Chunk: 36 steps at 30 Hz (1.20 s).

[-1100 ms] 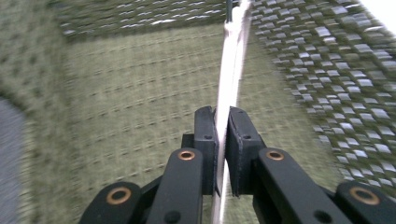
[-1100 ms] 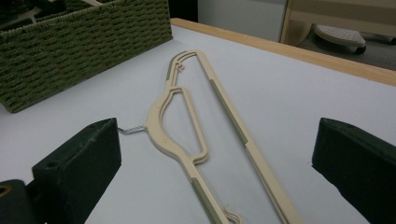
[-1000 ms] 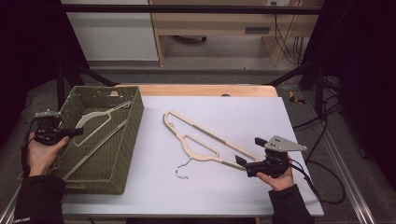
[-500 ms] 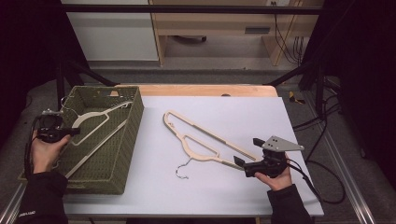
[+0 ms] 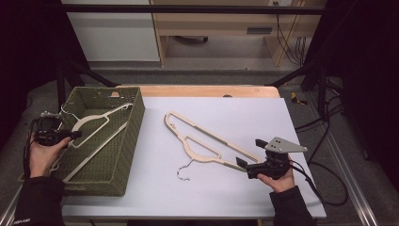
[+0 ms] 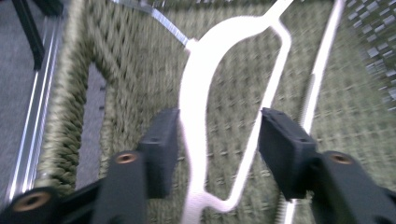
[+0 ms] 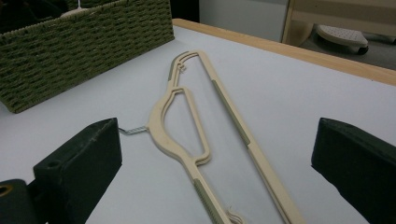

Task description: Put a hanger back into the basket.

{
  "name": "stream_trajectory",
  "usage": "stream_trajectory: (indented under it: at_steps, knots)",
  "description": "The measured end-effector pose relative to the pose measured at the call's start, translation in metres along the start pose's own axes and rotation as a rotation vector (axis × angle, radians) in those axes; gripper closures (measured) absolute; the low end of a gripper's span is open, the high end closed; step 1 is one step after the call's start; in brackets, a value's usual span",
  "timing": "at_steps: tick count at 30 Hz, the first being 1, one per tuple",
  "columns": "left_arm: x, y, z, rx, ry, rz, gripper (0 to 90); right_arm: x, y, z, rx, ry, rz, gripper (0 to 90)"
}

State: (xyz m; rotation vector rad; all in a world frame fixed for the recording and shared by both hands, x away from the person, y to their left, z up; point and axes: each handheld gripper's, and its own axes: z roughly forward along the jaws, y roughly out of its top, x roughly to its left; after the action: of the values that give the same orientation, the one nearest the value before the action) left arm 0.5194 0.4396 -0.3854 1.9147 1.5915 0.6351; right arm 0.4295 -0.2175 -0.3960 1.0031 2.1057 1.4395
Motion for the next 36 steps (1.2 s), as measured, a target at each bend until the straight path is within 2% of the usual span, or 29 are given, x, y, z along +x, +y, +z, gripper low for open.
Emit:
stream_trajectory:
  at_steps: [2, 3, 4, 5, 6, 8, 12, 16, 19, 21, 23, 28, 29, 32, 36]
  knots:
    - [-0.005, 0.001, -0.009, -0.064, -0.018, -0.004, 42.9, 0.000, 0.000, -0.001, -0.002, -0.001, 0.002, 2.3]
    - [-0.007, 0.001, -0.013, -0.086, -0.038, -0.001, 43.9, 0.000, 0.001, -0.002, -0.004, 0.000, 0.000, 2.3]
    - [-0.010, 0.001, -0.017, -0.102, -0.040, -0.004, 43.3, 0.000, 0.001, -0.002, -0.008, -0.003, 0.003, 2.3]
    - [-0.015, 0.002, -0.023, -0.133, -0.063, 0.001, 41.8, 0.000, 0.001, -0.003, -0.010, -0.003, 0.001, 2.2]
    - [-0.018, 0.002, -0.025, -0.143, -0.092, 0.004, 45.5, 0.000, 0.001, -0.004, -0.014, -0.006, 0.002, 2.1]
    - [-0.025, 0.003, -0.031, -0.167, -0.105, 0.020, 44.8, 0.000, 0.002, -0.005, -0.019, -0.004, 0.003, 2.1]
    - [-0.047, 0.004, -0.048, -0.235, -0.150, 0.055, 42.0, 0.000, 0.003, -0.007, -0.031, 0.002, 0.004, 2.0]
    - [-0.073, 0.006, -0.062, -0.308, -0.204, 0.080, 32.2, 0.001, 0.003, -0.006, -0.031, 0.001, 0.005, 2.0]
    - [-0.091, 0.005, -0.068, -0.360, -0.267, 0.109, 26.7, 0.000, 0.003, -0.006, -0.035, 0.000, 0.004, 1.9]
    - [-0.102, 0.004, -0.070, -0.381, -0.300, 0.125, 22.4, 0.000, 0.003, -0.006, -0.036, -0.001, 0.010, 2.9]
    - [-0.116, 0.003, -0.071, -0.410, -0.337, 0.146, 21.1, 0.000, 0.003, -0.006, -0.038, 0.006, 0.008, 3.7]
    - [-0.145, -0.004, -0.071, -0.461, -0.396, 0.171, 19.7, 0.000, 0.003, -0.005, -0.036, 0.013, 0.016, 4.0]
    - [-0.151, -0.005, -0.071, -0.465, -0.412, 0.179, 19.5, 0.000, 0.003, -0.005, -0.037, 0.014, 0.018, 3.7]
    - [-0.170, -0.009, -0.071, -0.469, -0.413, 0.227, 18.8, 0.000, 0.003, -0.006, -0.039, 0.005, 0.009, 2.4]
    - [-0.198, -0.017, -0.066, -0.465, -0.467, 0.261, 18.4, 0.000, 0.003, -0.006, -0.046, -0.001, -0.002, 3.1]
